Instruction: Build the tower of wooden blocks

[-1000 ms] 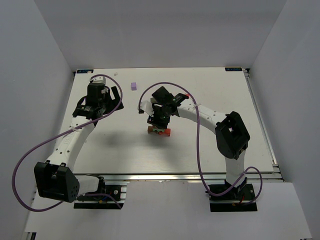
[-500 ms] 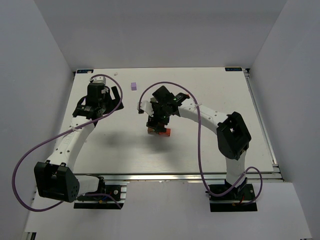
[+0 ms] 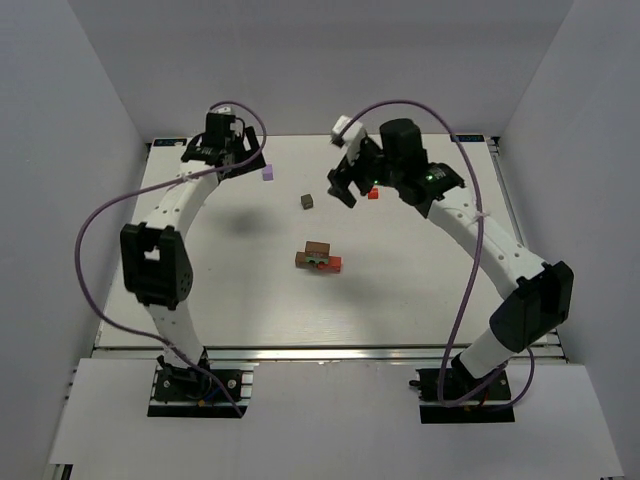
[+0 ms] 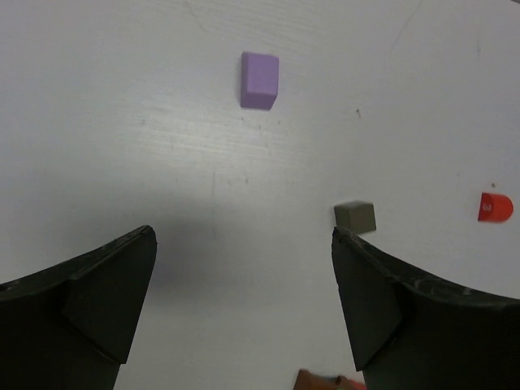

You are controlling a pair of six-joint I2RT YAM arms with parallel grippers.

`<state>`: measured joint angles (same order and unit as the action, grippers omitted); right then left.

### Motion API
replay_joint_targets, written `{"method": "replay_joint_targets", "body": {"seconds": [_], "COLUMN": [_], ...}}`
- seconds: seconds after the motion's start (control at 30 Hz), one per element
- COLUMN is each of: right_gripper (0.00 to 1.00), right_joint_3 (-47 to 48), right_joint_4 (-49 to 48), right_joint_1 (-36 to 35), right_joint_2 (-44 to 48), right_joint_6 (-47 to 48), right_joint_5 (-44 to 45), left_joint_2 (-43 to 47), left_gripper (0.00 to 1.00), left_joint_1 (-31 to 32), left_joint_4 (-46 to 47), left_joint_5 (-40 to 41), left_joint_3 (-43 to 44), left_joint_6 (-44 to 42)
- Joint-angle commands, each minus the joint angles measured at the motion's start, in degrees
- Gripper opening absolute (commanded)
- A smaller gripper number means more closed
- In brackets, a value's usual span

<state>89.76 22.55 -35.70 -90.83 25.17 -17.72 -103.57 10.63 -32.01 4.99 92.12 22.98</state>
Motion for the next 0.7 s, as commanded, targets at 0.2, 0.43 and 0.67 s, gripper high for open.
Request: {"method": "replay_joint_targets", "body": {"seconds": [0.2,0.43,0.67], "right_gripper": [0.89,0.89,0.89], "right_joint_3": [-7.66,-7.40,-7.93], "right_joint_4": [-4.79,-3.48,-3.03], "right_joint_1": [15.04,17.68,18.74], "right_joint_2": [-0.49,-2.69,-3.48], "right_joint_6": [-18.22,-18.58,-18.40], "right_joint_5": [2.51,2.51,2.07], "left_joint_2": [-30.07,-36.18,-39.69], "left_gripper": [0.94,0.88,0.81], "left_joint_1": [0.44,0.62,1.41], "left_joint_4": [-8.33,2.27,6.08], "left_joint_5": [4.50,1.16,3.26], "left_joint_3": [35.91,36.30,35.94], "left_joint_6": [-3.82,-3.65,-3.90]}}
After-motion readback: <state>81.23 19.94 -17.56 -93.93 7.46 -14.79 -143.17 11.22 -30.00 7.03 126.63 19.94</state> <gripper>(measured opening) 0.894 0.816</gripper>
